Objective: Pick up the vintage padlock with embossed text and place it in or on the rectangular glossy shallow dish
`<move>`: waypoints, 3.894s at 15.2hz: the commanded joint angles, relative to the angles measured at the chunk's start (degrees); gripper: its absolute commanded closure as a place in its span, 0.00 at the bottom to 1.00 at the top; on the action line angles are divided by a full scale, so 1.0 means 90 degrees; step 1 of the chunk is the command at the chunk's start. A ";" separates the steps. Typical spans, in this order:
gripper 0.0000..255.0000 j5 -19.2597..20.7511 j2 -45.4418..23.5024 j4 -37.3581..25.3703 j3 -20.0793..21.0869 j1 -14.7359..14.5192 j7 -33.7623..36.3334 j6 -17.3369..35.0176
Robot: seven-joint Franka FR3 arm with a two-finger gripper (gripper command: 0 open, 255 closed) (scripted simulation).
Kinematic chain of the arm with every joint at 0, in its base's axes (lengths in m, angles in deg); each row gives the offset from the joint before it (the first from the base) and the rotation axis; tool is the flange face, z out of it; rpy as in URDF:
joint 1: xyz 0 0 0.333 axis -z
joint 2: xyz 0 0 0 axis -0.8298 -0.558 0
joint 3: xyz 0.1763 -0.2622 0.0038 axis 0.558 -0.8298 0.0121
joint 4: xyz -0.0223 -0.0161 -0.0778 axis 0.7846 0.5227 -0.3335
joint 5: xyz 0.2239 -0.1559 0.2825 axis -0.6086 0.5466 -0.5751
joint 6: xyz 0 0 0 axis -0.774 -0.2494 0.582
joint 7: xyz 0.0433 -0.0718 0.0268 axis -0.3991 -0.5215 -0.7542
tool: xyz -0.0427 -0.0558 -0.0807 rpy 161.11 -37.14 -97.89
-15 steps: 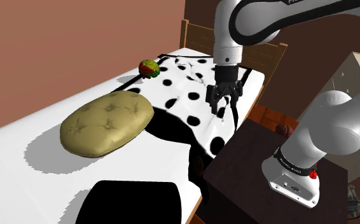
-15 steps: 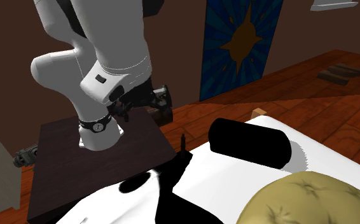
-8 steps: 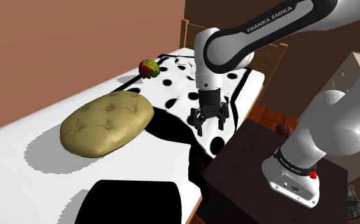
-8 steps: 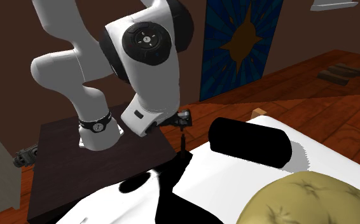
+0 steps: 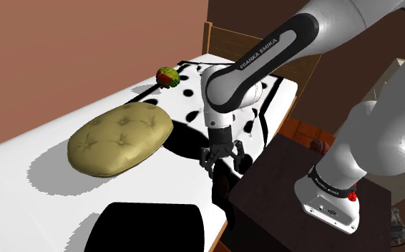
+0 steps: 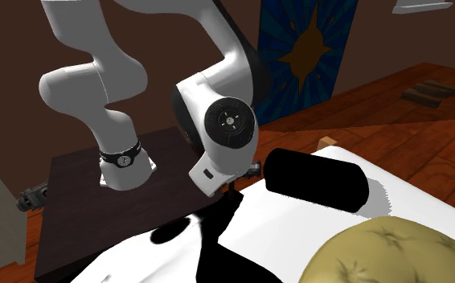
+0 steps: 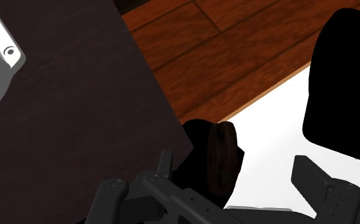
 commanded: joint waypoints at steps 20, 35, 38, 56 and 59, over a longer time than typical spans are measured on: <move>1.00 -0.0314 -0.0349 0.0240 0.0165 -0.0165 -0.0117 0.0606; 1.00 -0.0161 0.0600 0.0140 0.0104 -0.0110 0.0285 -0.0385; 1.00 -0.0122 0.0828 0.0080 0.0080 -0.0097 0.0391 -0.0657; 1.00 -0.0143 -0.0062 -0.1839 0.0675 -0.0592 0.1907 -0.1007; 1.00 -0.0030 -0.0613 -0.2498 0.0838 -0.0777 0.2345 -0.0906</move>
